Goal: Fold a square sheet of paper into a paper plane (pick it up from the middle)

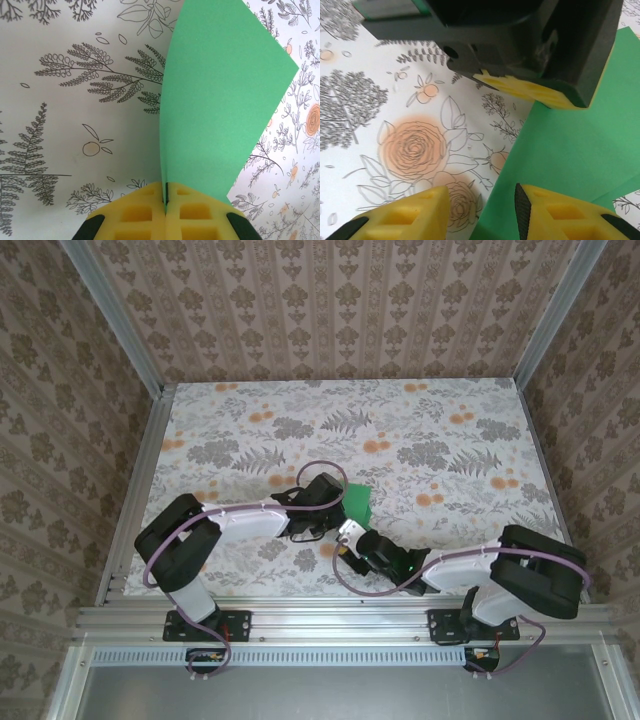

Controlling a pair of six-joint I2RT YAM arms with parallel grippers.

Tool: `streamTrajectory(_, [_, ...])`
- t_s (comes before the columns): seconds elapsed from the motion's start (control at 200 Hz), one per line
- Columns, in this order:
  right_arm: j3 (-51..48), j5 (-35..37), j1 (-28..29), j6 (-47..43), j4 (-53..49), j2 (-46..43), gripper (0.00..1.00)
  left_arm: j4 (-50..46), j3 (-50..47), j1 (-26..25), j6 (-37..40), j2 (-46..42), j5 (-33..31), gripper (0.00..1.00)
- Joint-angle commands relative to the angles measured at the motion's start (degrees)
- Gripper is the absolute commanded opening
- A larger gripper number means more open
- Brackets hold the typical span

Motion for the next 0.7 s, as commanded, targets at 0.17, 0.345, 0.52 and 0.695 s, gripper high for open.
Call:
streamTrajectory(0.17, [0.54, 5.03, 0.44, -5.29, 7.97, 4.59, 0.40, 1.09, 0.46, -0.57, -1.40, 0.32, 1.30, 0.02])
streamTrajectory(0.345, [-0.38, 6.54, 0.44, -5.57, 12.54, 5.75, 0.31, 1.30, 0.45, -0.63, -1.80, 0.44, 1.38, 0.02])
streamTrajectory(0.52, [-0.45, 7.54, 0.40, -5.68, 13.64, 6.29, 0.24, 1.29, 0.20, -0.75, -2.00, 0.28, 1.41, 0.03])
streamTrajectory(0.695, [-1.38, 7.84, 0.44, -4.44, 14.04, 6.46, 0.13, 1.03, 0.40, -0.78, -2.04, 0.23, 1.53, 0.05])
